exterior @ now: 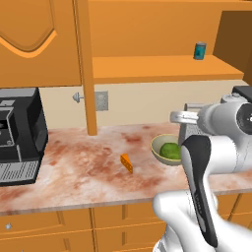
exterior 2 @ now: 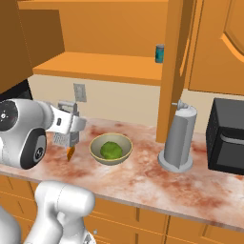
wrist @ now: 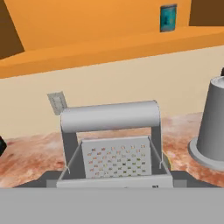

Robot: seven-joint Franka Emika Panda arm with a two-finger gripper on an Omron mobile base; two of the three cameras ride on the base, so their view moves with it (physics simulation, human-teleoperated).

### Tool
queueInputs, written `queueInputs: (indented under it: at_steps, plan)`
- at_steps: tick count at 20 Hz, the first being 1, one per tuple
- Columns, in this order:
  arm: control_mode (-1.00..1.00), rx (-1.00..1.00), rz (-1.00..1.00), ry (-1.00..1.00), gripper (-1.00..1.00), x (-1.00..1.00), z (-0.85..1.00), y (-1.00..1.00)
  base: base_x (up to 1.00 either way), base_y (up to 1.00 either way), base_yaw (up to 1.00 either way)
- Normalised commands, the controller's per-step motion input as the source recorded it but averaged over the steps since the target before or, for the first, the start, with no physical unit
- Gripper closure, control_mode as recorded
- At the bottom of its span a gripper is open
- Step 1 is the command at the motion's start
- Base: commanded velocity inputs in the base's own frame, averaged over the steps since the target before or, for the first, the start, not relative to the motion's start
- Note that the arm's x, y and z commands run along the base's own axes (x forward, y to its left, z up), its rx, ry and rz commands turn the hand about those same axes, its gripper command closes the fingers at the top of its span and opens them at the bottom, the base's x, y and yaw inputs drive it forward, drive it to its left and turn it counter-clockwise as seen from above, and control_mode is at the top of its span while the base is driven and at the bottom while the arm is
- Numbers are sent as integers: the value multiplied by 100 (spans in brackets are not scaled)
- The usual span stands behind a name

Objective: Pick the cheese from the fridge and the cheese grater from the cabinet and place them next to the salad bowl.

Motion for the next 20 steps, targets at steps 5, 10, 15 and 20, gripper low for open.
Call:
queueInputs:
  at_steps: [5,10,15,20]
  plan:
    - [-100,-5,4,-6,100,5,-56,-7,0,0,0]
    - [-100,-19,0,-14,100,3,-67,-1,0,0,0]
    - [-100,-25,-1,-19,100,0,-68,-5,0,0,0]
    - [-100,-7,-2,-11,100,1,-64,-55,0,0,0]
